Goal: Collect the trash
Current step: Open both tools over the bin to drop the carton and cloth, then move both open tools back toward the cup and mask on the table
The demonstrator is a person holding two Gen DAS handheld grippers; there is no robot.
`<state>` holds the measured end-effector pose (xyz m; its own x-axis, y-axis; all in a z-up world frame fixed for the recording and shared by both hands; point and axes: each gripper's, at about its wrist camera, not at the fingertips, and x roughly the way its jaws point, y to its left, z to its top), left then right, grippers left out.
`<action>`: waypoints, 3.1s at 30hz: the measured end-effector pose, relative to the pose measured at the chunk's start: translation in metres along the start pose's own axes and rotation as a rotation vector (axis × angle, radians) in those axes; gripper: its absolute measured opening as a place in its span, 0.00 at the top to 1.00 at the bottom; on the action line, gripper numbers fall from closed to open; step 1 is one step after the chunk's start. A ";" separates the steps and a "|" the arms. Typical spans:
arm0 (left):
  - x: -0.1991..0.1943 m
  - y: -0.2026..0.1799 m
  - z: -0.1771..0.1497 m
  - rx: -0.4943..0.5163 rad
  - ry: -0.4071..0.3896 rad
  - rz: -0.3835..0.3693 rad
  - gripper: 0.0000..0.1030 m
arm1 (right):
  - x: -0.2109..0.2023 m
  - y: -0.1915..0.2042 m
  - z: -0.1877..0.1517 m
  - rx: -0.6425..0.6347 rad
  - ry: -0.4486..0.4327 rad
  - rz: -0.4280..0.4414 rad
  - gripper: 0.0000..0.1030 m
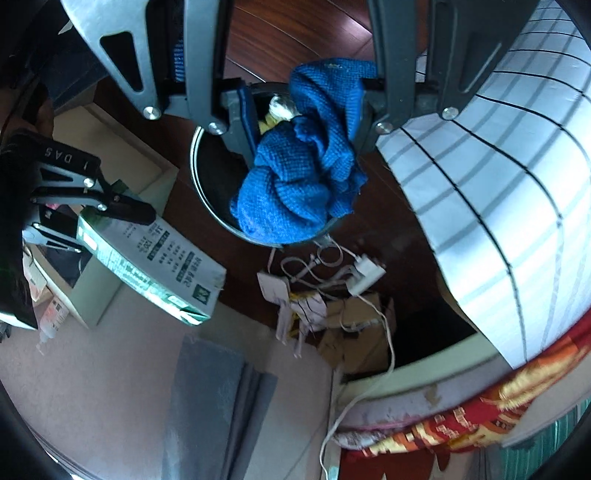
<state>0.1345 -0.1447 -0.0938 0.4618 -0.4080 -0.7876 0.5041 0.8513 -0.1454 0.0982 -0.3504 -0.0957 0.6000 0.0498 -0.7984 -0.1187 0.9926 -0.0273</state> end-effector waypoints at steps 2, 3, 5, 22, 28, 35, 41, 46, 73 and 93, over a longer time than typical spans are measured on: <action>0.009 0.000 -0.003 -0.002 0.022 -0.014 0.61 | 0.007 0.002 -0.003 -0.017 0.022 -0.002 0.59; 0.013 0.000 -0.005 -0.004 0.033 -0.020 0.61 | 0.012 0.003 -0.005 -0.030 0.038 -0.003 0.59; 0.023 0.000 -0.008 0.000 0.059 -0.025 0.61 | 0.021 0.003 -0.010 -0.041 0.063 0.002 0.59; 0.097 0.005 -0.008 0.000 0.249 -0.057 0.27 | 0.109 0.018 -0.025 -0.237 0.276 -0.029 0.13; 0.090 0.024 -0.015 -0.034 0.208 0.050 0.07 | 0.114 -0.002 -0.025 -0.197 0.263 -0.118 0.00; 0.080 0.031 -0.029 -0.048 0.174 0.107 0.05 | 0.113 -0.009 -0.022 -0.157 0.257 -0.155 0.00; 0.074 0.032 -0.031 -0.055 0.164 0.125 0.05 | 0.104 -0.005 -0.015 -0.141 0.226 -0.140 0.00; 0.057 0.033 -0.032 -0.059 0.139 0.142 0.05 | 0.096 0.003 -0.013 -0.141 0.204 -0.130 0.00; -0.037 0.054 -0.031 -0.112 -0.018 0.252 0.05 | 0.030 0.059 0.020 -0.169 0.037 -0.041 0.00; -0.154 0.185 -0.050 -0.305 -0.184 0.501 0.05 | -0.010 0.201 0.106 -0.311 -0.197 0.223 0.00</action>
<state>0.1202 0.0917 -0.0292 0.7207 0.0395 -0.6921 -0.0264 0.9992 0.0295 0.1525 -0.1396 -0.0298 0.6690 0.3097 -0.6757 -0.4773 0.8759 -0.0711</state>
